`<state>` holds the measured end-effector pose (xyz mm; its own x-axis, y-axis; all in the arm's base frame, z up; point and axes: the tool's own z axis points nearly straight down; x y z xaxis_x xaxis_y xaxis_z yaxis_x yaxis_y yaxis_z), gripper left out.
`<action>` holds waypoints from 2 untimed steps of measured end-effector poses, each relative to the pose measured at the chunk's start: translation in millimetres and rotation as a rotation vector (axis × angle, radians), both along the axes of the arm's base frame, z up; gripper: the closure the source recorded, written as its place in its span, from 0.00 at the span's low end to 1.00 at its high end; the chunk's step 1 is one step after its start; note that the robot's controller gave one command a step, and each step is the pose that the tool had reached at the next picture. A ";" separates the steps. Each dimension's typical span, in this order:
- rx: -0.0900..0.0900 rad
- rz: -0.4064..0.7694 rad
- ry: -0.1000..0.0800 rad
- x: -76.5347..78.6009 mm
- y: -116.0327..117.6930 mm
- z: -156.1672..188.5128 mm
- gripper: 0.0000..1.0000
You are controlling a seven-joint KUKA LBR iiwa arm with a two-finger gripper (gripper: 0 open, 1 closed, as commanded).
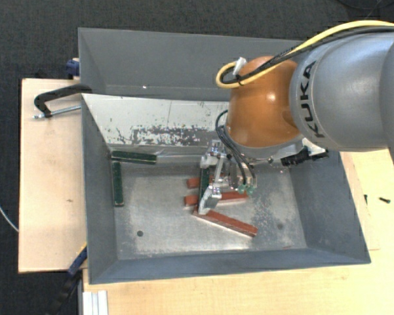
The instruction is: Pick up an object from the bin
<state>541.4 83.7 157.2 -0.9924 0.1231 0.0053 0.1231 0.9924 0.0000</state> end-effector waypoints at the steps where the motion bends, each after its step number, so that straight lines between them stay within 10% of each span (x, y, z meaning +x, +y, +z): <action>1: 0.001 0.172 -0.015 46.7 -66.8 -49.7 0.00; 2: -0.007 -0.112 -0.005 43.8 -83.1 -71.8 0.00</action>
Offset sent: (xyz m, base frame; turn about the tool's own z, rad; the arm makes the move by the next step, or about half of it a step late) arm 0.0358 -0.0797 -0.0872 0.1211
